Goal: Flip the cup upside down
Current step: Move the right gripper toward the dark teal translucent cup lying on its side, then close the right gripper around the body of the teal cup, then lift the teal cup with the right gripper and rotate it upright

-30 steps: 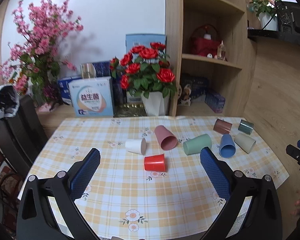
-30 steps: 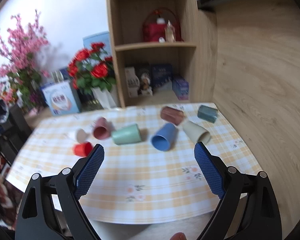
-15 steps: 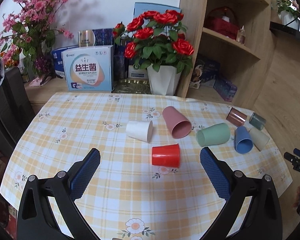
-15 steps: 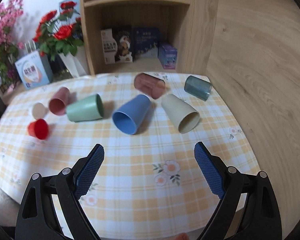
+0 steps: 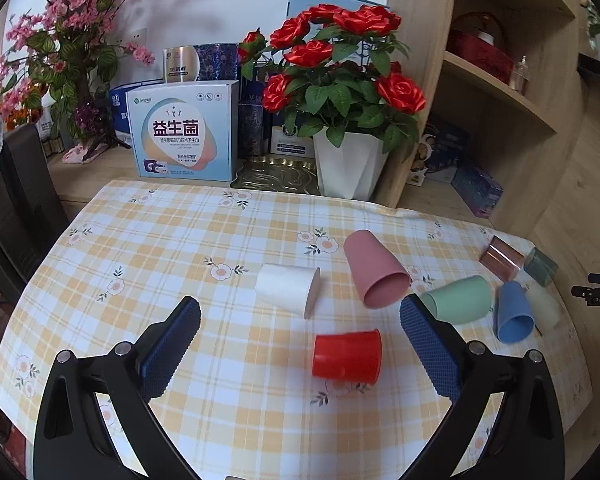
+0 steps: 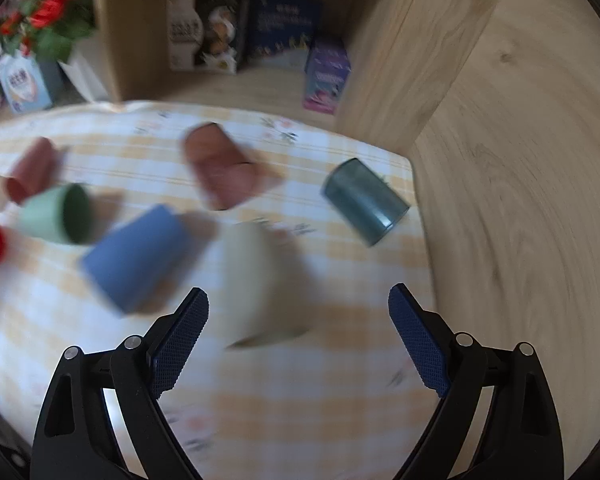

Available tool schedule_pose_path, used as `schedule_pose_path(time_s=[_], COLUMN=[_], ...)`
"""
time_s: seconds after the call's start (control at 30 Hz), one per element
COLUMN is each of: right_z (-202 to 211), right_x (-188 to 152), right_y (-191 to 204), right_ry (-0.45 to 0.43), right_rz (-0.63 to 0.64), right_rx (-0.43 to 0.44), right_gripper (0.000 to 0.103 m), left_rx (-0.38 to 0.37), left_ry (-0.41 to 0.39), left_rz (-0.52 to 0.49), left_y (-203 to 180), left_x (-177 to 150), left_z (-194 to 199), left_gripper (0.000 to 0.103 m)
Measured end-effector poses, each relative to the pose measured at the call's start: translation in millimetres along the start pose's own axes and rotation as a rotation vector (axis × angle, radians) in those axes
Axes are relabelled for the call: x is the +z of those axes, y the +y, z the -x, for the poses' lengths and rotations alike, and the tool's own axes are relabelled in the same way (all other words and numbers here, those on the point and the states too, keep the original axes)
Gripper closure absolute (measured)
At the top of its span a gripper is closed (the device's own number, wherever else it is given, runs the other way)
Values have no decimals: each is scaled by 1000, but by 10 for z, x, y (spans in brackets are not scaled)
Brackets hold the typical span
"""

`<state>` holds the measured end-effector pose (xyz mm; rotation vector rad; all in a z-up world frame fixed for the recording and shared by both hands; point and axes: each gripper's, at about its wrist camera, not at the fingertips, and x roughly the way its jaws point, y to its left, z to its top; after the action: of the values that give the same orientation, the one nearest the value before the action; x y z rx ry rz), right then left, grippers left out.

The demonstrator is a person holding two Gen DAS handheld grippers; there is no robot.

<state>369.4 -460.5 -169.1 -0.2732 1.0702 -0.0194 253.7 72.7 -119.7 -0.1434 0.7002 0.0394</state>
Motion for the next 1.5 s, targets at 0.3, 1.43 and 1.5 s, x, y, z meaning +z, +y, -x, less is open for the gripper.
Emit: schedule_pose_path(time_s=[0.3,1.43,1.5], right_z=[-1017,-1222,-1126], right_x=[721,968,961], right_y=[-338,-787,-718], right_ry=[166,242,217], right_rz=[111,-233,-263], right_rx=[-91,-26,-10], right_gripper=[14,33,33], left_rx=[8,4,-4], left_ry=[36,64,58], left_rz=[35,130,135], left_y=[-25,144,155], left_x=[41,-43,-67], left_z=[-368,-344,-283], left_gripper=[5,5,5])
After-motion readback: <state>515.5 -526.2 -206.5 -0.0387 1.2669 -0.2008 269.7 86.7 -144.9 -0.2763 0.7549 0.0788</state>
